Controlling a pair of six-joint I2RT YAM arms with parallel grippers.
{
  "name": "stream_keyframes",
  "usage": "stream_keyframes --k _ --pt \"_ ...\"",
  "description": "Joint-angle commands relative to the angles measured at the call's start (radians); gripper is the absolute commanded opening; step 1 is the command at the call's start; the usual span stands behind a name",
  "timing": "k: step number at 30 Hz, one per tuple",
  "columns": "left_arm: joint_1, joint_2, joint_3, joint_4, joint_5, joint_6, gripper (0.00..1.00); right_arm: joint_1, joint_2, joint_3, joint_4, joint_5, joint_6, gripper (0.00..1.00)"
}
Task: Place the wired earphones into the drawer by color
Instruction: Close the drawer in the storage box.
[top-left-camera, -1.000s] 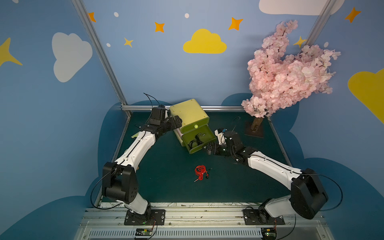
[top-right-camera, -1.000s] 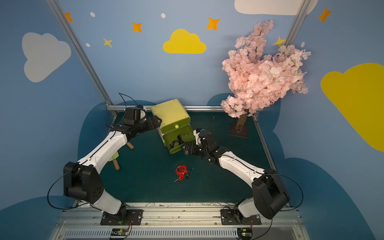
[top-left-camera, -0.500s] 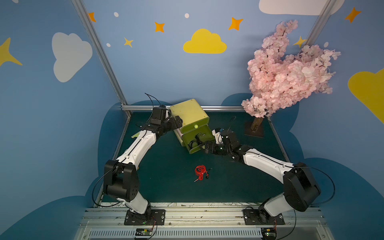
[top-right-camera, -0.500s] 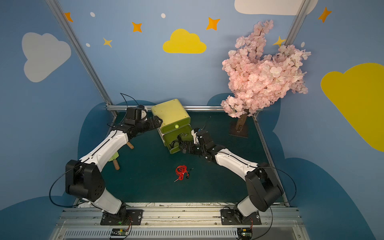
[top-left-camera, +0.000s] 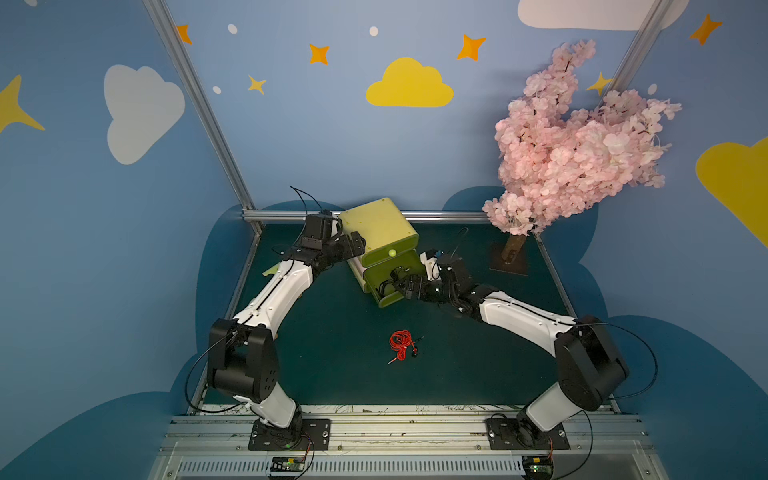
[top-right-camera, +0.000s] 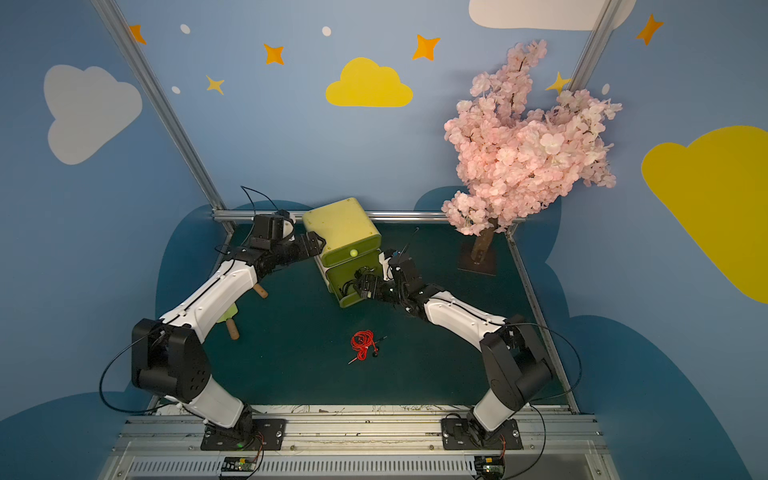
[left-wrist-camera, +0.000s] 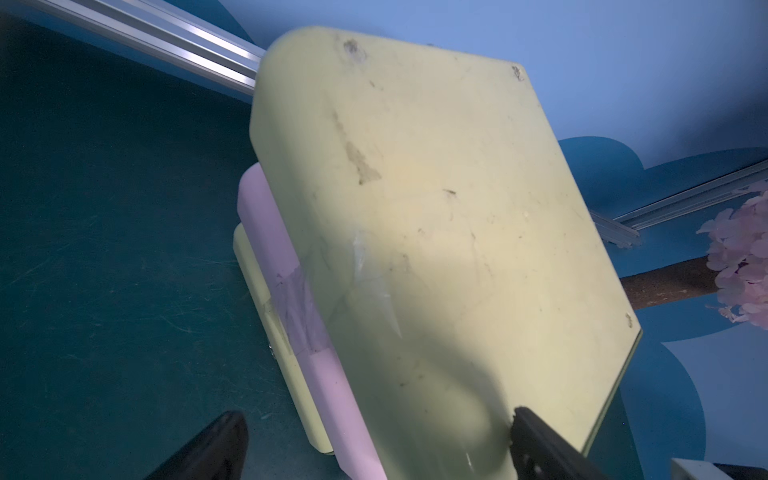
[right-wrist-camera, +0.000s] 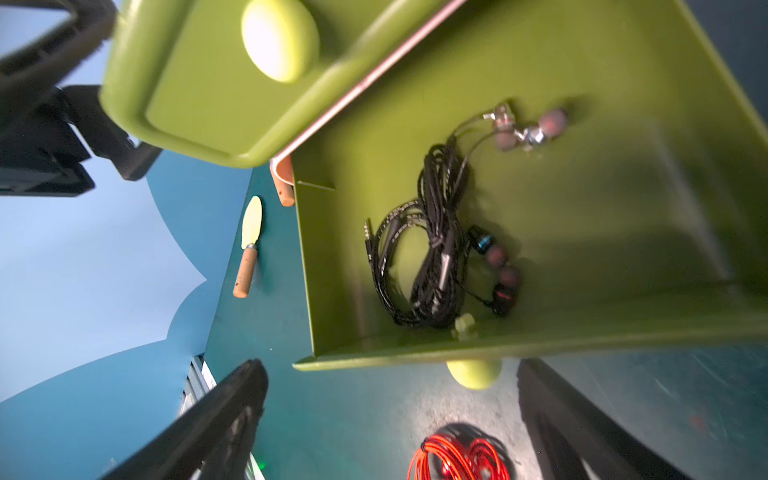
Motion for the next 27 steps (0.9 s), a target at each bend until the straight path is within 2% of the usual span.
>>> stream_keyframes --k 1,27 --pt "0.002 -0.002 -0.010 -0.018 0.001 0.014 1.00 -0.004 0.019 0.030 0.054 0.018 -0.011 0.98" --pt "0.002 0.002 -0.018 -0.012 0.004 0.010 1.00 -0.003 0.137 0.100 0.247 -0.011 0.022 0.98"
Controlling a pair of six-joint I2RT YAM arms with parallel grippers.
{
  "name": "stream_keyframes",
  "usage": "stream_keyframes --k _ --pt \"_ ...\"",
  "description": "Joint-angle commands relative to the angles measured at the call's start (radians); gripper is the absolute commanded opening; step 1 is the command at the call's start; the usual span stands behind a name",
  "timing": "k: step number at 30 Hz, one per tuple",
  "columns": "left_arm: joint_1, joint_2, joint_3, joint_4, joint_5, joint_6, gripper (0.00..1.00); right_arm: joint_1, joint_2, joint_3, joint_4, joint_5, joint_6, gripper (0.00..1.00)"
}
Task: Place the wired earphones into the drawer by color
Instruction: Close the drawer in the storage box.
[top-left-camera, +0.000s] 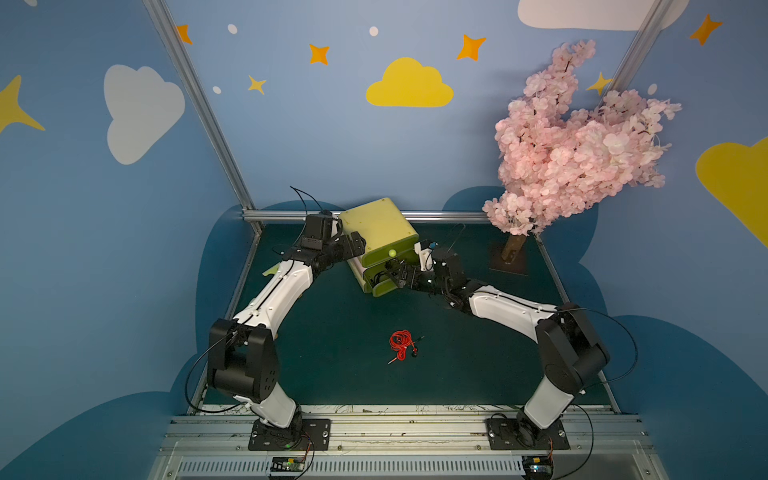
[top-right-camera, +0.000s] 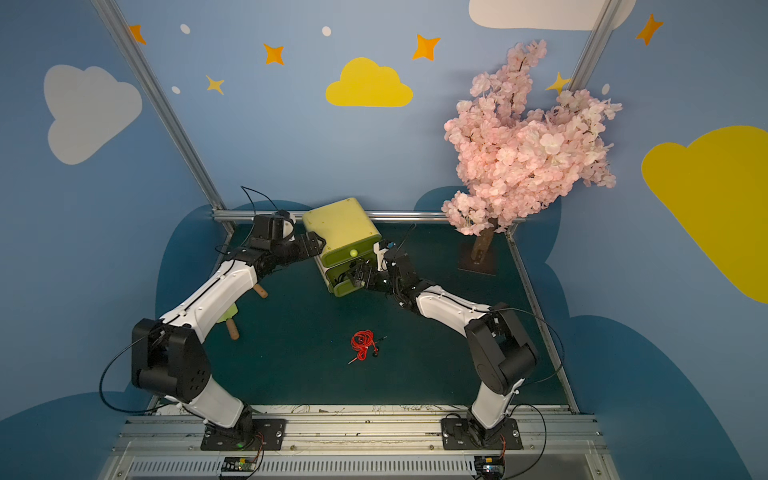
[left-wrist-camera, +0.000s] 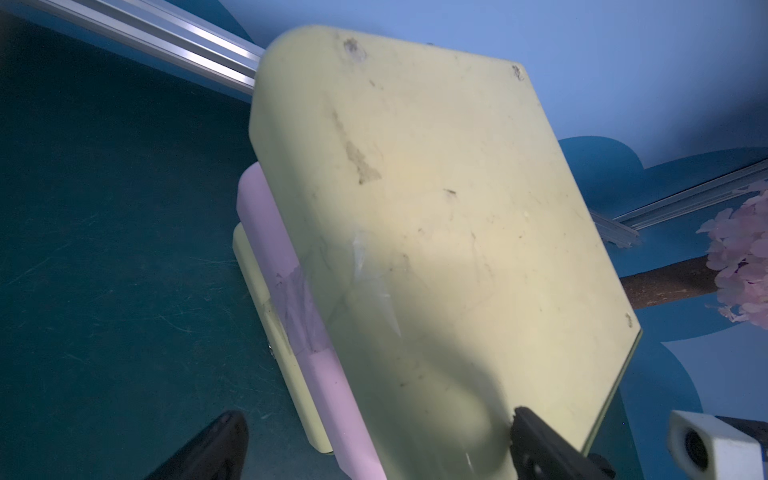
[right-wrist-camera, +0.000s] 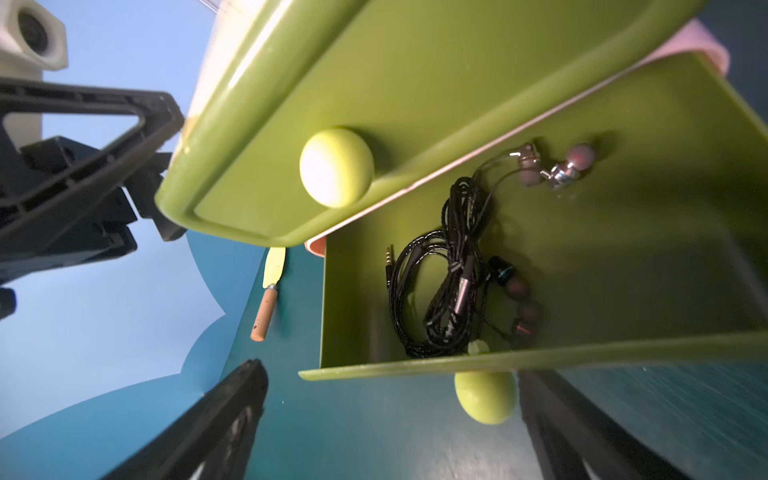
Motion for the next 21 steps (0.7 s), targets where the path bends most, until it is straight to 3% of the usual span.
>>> stream_keyframes --k 1,21 --pt "0.002 0.002 -0.016 -0.014 0.003 0.011 1.00 -0.001 0.021 0.034 0.074 -0.006 0.002 0.98" --pt "0.003 -0.002 -0.023 -0.019 0.004 0.009 1.00 0.002 0.128 0.086 0.233 -0.008 -0.067 0.98"
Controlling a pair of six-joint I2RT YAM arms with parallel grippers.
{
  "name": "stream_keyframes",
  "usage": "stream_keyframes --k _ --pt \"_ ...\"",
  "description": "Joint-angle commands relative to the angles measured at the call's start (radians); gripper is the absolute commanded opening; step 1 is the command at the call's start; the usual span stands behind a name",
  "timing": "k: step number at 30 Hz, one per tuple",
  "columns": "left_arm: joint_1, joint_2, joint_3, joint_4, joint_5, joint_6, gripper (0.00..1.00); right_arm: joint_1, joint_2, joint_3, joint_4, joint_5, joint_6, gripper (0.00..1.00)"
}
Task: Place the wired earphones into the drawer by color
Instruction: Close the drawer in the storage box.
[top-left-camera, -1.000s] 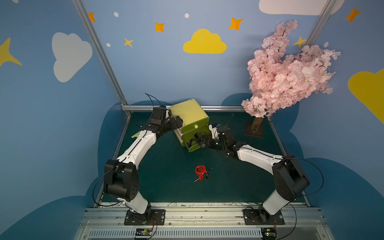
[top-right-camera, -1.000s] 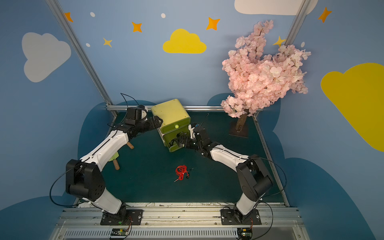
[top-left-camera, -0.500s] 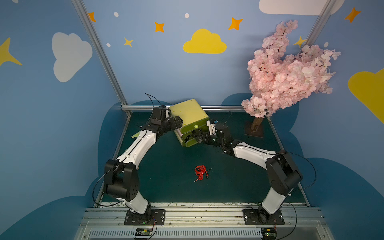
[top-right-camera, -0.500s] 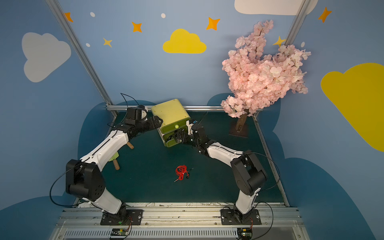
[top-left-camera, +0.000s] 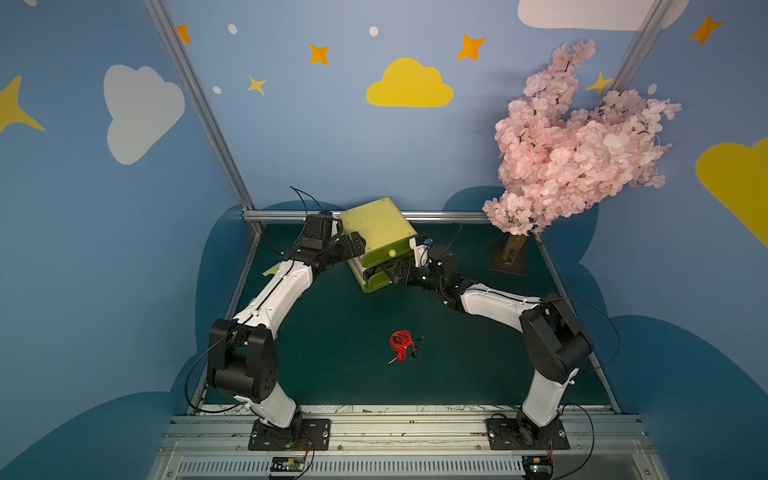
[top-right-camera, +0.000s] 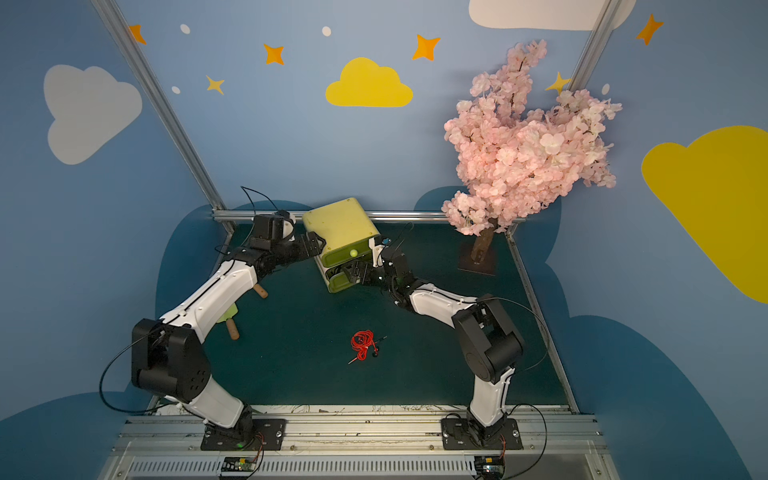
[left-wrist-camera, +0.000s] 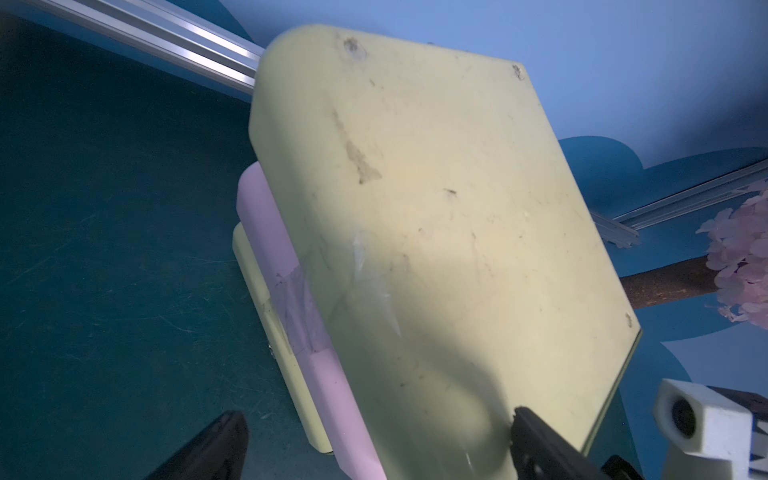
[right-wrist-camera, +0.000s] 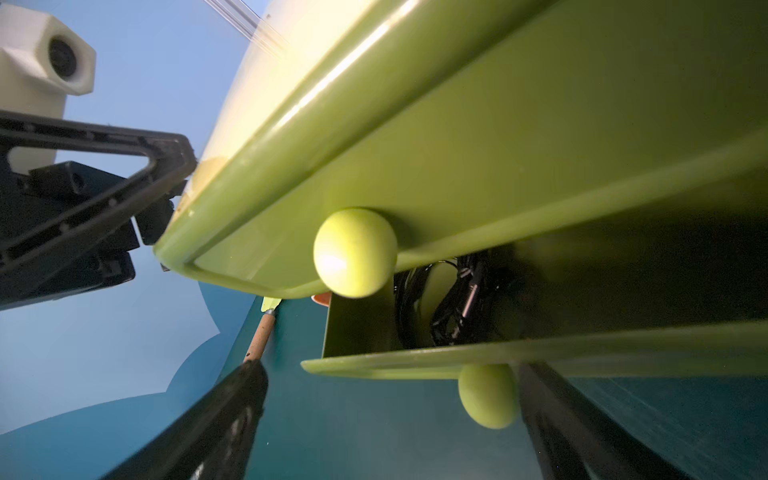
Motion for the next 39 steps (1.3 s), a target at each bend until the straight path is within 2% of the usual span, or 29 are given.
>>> stream_keyframes --k 1,26,31,39 --pt "0.002 -0.002 -0.022 -0.019 0.004 0.009 1.00 0.002 0.031 0.050 0.076 -0.010 -0.024 0.98" --pt "0.002 -0.013 -0.025 -0.023 0.007 0.006 1.00 0.020 0.119 0.081 0.219 0.010 -0.065 0.98" --pt "0.003 -0.022 -0.021 -0.026 0.007 0.005 1.00 0.021 0.086 0.049 0.218 0.022 -0.066 0.98" --pt "0.014 -0.044 0.036 -0.053 -0.001 0.018 1.00 0.010 -0.048 -0.068 0.212 0.058 -0.057 0.98"
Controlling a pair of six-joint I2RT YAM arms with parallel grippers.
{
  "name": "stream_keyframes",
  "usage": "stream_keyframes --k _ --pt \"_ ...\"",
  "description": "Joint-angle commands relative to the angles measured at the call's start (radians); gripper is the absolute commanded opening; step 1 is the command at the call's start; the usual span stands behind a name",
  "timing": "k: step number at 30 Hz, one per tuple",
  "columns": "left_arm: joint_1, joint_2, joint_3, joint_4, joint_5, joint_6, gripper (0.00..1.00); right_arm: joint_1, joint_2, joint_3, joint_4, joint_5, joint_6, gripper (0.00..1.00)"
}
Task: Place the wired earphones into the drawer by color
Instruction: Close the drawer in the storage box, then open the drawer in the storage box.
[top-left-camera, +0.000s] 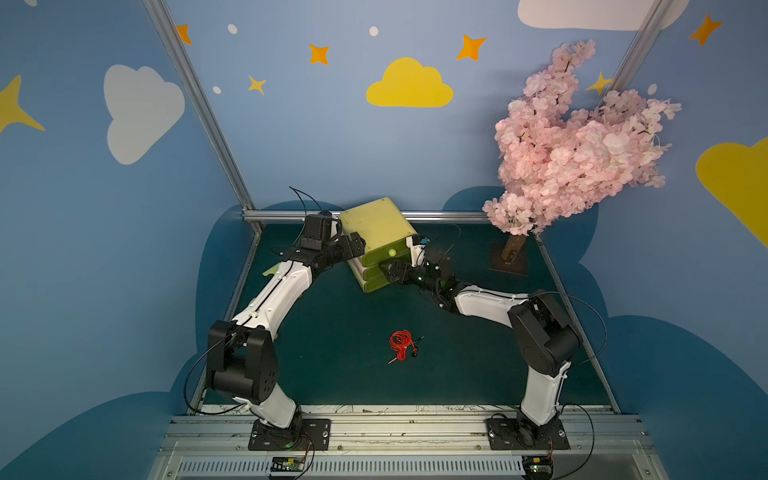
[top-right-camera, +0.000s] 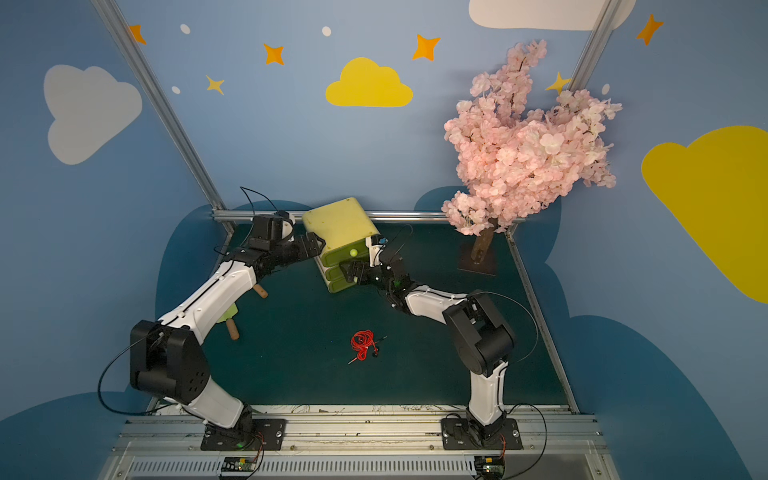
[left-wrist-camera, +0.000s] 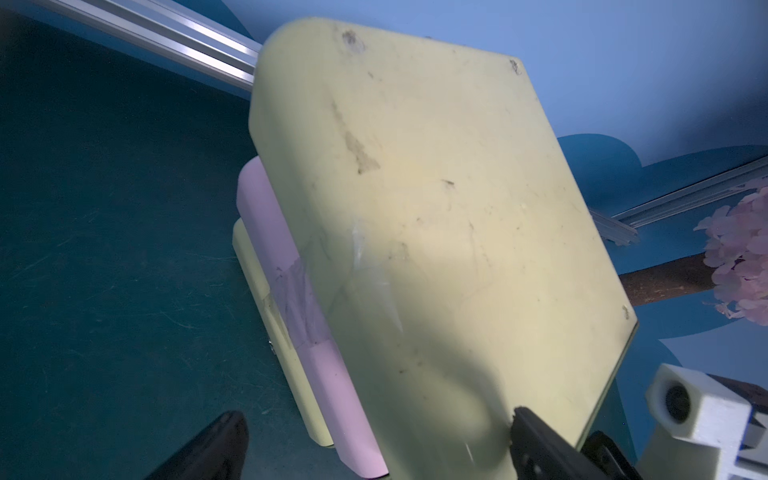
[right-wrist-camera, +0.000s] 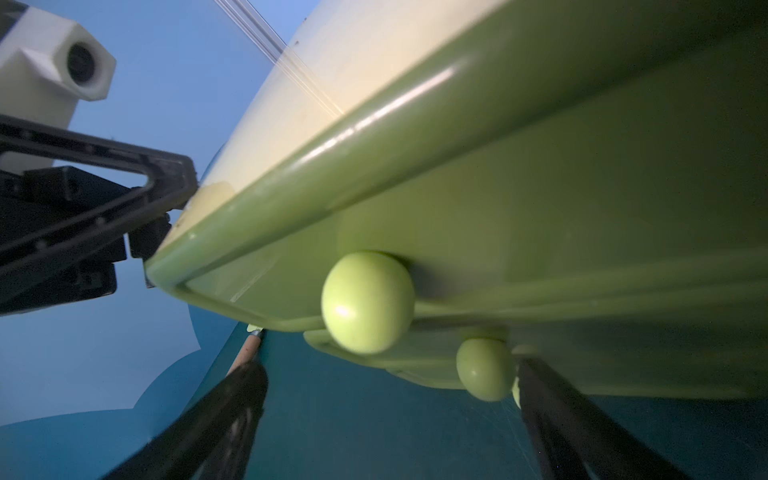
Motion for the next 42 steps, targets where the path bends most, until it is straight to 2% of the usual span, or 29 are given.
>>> stream_keyframes --k 1,7,13,22,28,33,42 --pt "0.012 -0.033 0.048 -0.046 -0.005 0.017 1.00 -0.010 -0.099 -0.043 0.032 0.020 0.012 0.98" --pt "0.016 -0.071 0.058 -0.053 0.002 0.021 1.00 -0.044 -0.184 -0.009 -0.239 0.000 0.095 0.98" --pt "0.016 -0.075 0.057 -0.049 0.053 0.034 1.00 -0.062 -0.194 0.100 -0.471 -0.046 0.090 0.98" --pt "0.016 -0.026 0.092 -0.062 0.088 0.044 1.00 -0.069 -0.137 0.212 -0.558 -0.138 0.123 0.80" --pt "0.016 0.005 0.092 -0.060 0.091 0.044 1.00 -0.069 -0.095 0.266 -0.576 -0.143 0.129 0.73" --pt "0.015 0.015 0.088 -0.061 0.088 0.048 1.00 -0.069 -0.059 0.305 -0.585 -0.148 0.130 0.61" --pt "0.015 0.034 0.079 -0.066 0.078 0.049 1.00 -0.069 0.007 0.381 -0.612 -0.149 0.132 0.51"
